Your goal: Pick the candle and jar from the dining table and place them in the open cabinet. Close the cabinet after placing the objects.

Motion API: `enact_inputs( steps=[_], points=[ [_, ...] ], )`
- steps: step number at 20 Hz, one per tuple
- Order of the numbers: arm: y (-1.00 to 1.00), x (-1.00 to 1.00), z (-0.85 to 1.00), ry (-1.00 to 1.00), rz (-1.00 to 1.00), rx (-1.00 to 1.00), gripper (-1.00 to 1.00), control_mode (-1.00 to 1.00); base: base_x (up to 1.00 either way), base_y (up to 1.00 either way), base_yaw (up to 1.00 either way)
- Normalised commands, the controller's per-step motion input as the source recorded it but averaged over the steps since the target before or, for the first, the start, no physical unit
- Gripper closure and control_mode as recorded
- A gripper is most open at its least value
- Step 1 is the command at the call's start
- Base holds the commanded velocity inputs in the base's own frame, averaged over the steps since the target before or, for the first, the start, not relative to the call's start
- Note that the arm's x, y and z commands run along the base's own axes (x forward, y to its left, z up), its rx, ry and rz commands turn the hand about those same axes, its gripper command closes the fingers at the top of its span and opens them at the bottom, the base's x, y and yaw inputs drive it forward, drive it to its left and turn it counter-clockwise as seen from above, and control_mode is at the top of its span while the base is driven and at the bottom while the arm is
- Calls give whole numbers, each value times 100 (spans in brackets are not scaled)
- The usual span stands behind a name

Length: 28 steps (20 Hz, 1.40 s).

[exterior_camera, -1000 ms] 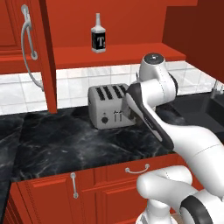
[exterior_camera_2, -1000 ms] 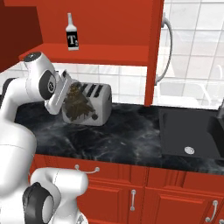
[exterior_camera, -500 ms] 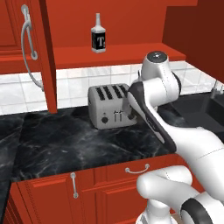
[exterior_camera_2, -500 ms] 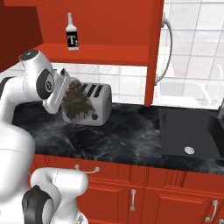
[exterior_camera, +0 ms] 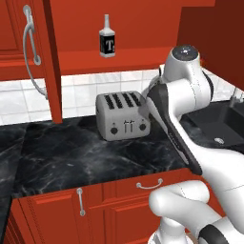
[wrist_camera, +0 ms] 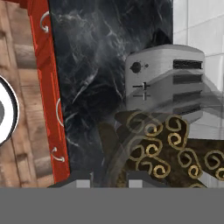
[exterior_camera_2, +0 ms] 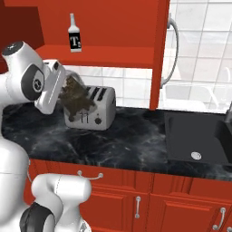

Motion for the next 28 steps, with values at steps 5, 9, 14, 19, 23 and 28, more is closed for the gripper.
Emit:
enact_inputs(
  steps=[5, 9, 14, 19, 23, 28],
  points=[
    [-2, -50, 47, -9, 0, -3, 100, -100, 0, 0, 0],
    [0, -13, 46, -9, 0, -4, 100, -100, 0, 0, 0],
    [0, 0, 44, -8, 2, -7, 100, -100, 0, 0, 0],
    [0, 0, 38, -9, 4, -9, 100, -100, 0, 0, 0],
    [0, 0, 39, -12, 7, -12, 100, -100, 0, 0, 0],
    [-1, 0, 42, -13, 8, -15, 100, -100, 0, 0, 0]
  ],
)
